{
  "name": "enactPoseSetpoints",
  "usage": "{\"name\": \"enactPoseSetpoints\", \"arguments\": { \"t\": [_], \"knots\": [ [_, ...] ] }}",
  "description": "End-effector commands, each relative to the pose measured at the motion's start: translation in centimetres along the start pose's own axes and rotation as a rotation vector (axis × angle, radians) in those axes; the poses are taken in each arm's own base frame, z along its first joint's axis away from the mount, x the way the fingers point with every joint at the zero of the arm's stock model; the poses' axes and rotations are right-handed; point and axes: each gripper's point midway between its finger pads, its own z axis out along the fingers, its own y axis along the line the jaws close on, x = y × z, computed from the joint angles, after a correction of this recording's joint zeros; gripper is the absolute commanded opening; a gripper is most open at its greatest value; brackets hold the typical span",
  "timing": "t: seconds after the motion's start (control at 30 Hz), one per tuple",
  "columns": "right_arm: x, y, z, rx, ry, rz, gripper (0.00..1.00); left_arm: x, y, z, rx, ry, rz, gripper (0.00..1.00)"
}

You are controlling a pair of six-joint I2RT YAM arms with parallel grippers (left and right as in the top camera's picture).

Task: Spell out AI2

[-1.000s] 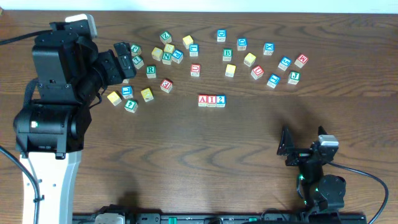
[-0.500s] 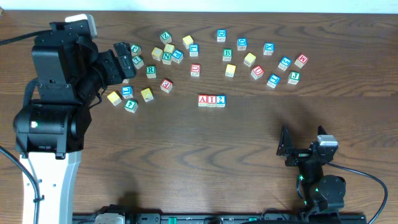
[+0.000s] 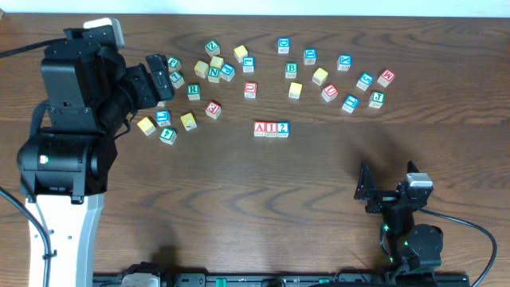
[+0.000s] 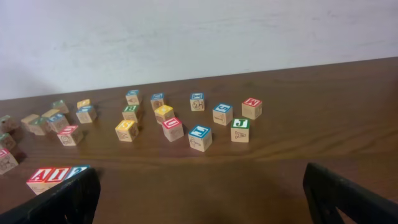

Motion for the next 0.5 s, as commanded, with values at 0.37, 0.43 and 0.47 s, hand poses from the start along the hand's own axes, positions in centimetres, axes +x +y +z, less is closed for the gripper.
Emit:
{"name": "enactPoseSetpoints", "arguments": {
  "t": [0.37,0.43,0.47],
  "knots": [
    [-0.1,0.1,-0.1,-0.006,-0.004,-0.017,0.99,0.2,1.4,-0.3,-0.072,-0.015,0.006,1.0],
    [-0.1,0.1,-0.1,-0.006,-0.004,-0.017,0.99,1.1,1.9,-0.5,-0.088,-0.008,0.012,1.0],
    [-0.1,0.1,-0.1,-0.006,-0.004,-0.017,0.99,1.6,2.0,-0.5,-0.089,-0.006,0.03,1.0]
  ]
}}
